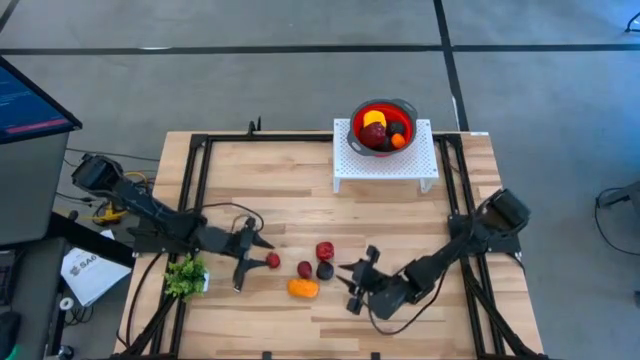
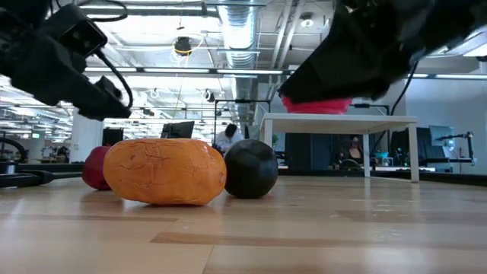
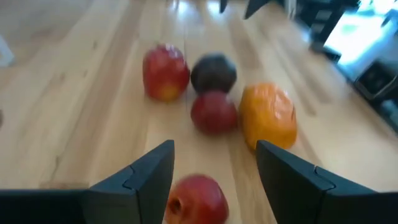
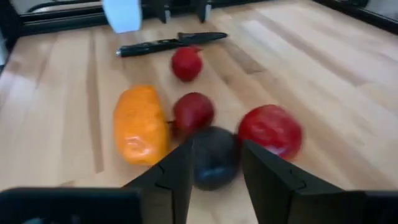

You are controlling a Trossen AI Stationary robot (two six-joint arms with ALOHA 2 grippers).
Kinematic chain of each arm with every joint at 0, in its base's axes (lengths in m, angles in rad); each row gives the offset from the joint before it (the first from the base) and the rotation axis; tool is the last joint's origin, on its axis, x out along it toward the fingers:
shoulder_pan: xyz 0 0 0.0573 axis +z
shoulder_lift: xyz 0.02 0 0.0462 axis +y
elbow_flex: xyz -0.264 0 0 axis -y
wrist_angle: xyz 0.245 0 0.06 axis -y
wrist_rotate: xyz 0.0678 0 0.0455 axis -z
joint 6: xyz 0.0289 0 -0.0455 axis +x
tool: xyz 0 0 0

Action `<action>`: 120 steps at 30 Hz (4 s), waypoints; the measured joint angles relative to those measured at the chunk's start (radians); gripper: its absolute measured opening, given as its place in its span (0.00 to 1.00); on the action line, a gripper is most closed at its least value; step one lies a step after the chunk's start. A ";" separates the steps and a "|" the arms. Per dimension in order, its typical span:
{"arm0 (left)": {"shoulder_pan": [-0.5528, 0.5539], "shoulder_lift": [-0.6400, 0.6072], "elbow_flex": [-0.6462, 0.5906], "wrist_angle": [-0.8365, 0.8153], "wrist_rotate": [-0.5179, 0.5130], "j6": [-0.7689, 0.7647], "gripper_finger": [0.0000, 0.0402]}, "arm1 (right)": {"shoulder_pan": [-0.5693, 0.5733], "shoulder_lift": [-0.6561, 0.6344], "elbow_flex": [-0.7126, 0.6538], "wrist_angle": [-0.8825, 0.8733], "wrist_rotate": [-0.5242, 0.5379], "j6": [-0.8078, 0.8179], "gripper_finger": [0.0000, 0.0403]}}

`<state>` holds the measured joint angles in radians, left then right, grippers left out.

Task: Pick & Place Fruit
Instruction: Put the left red pomegranate into the orange strainer bowl on the shelf, then put the red apple into the orange strainer bowl on the shelf

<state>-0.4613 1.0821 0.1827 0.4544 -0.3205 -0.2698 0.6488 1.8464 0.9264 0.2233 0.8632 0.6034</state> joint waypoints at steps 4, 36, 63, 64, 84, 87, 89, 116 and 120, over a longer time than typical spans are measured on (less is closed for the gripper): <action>-0.075 0.000 0.083 -0.205 -0.071 -0.074 0.54 | 0.022 0.073 0.000 0.089 0.001 -0.006 0.42; -0.054 0.371 0.175 -0.218 -0.109 -0.551 0.73 | 0.060 0.102 0.000 0.182 0.265 -0.019 0.67; 0.247 0.264 0.452 -0.047 -0.047 0.169 0.43 | 0.102 0.102 -0.001 0.235 0.050 -0.026 0.08; 0.277 0.265 0.476 -0.051 -0.021 0.204 0.43 | 0.102 0.102 -0.001 0.237 0.050 -0.027 0.04; 0.730 0.778 1.396 -0.330 0.190 0.388 0.44 | 0.062 0.102 0.000 0.303 0.050 -0.031 0.01; 0.792 0.827 1.493 -0.351 0.188 0.338 0.44 | 0.062 0.102 0.000 0.309 0.050 -0.030 0.00; 0.830 0.857 1.549 -0.378 0.199 0.298 0.44 | 0.062 0.102 0.000 0.310 0.050 -0.031 0.00; 0.968 1.096 1.718 -0.460 0.422 0.106 0.59 | 0.051 0.102 0.000 0.313 0.051 -0.036 0.00; 0.966 1.096 1.718 -0.461 0.419 0.107 0.62 | 0.050 0.102 0.000 0.313 0.051 -0.036 0.00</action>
<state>0.5047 2.1777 1.9003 -0.0071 0.0982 -0.1625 0.6991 1.9484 0.9260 0.5362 0.9142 0.5678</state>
